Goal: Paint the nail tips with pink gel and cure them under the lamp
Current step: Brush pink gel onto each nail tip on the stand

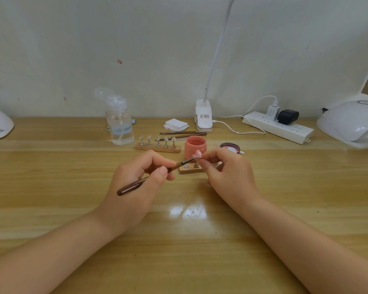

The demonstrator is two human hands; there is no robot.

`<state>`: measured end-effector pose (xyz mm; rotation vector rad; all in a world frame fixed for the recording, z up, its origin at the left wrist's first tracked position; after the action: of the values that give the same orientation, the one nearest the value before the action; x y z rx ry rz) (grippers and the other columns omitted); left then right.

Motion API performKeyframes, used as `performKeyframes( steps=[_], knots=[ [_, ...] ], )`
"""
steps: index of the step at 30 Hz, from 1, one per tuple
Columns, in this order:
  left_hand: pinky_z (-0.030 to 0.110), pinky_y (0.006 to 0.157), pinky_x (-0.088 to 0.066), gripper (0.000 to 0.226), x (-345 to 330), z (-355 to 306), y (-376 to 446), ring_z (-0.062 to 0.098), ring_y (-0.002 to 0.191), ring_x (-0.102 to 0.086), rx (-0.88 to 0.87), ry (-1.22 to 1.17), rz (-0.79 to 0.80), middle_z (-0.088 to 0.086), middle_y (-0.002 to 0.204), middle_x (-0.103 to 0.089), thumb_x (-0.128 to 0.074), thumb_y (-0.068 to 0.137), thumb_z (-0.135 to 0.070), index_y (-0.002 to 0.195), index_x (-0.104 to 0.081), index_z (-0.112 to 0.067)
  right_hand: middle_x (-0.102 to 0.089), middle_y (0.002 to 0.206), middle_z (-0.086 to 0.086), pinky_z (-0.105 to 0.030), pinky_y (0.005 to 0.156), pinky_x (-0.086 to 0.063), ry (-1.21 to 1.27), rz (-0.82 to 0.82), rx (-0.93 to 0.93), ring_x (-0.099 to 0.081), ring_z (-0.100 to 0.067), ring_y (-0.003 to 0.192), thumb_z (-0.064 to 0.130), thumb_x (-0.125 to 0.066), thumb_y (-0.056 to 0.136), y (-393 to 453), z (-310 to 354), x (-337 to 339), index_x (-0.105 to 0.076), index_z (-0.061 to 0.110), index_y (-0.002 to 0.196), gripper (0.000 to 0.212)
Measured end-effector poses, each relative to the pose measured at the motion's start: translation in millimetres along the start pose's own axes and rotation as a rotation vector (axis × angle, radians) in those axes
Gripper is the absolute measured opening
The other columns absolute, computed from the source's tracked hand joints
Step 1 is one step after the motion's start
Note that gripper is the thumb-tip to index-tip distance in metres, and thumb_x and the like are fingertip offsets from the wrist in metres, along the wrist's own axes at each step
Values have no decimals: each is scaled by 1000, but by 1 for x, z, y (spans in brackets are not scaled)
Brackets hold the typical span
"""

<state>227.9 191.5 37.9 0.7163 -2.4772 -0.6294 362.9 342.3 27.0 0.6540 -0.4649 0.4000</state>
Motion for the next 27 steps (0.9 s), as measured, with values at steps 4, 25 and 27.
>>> performKeyframes(
  steps=[4, 25, 27],
  knots=[
    [25, 80, -53, 20, -2, 2, 2, 11, 91, -69, 59, -61, -53, -5, 91, -75, -54, 90, -26, 101, -70, -23, -68, 82, 11, -42, 69, -54, 10, 10, -1, -59, -10, 60, 24, -69, 87, -1, 0, 0, -73, 24, 88, 4],
    [13, 69, -47, 19, -5, 0, 0, 9, 79, -66, 62, -82, -69, -5, 86, -75, -54, 89, -24, 98, -70, -21, -67, 82, 10, -46, 70, -54, 56, 20, -14, -64, -17, 64, 26, -68, 89, -1, 3, 1, -72, 21, 89, 6],
    [12, 69, -47, 17, -4, -1, -1, 8, 79, -68, 47, -95, -36, -1, 84, -75, -55, 88, -24, 94, -70, -19, -66, 81, 11, -46, 69, -54, 59, 17, -16, -65, -17, 65, 24, -69, 88, -1, 3, 1, -72, 21, 89, 5]
  ],
)
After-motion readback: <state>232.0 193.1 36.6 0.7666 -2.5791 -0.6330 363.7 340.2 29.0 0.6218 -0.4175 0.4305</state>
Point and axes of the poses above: each hand's wrist, its own y-axis towards the middle knuckle, its own x-axis out of the back of the hand, z = x × y, the point moved 1 cm from there along y, towards the middle knuckle
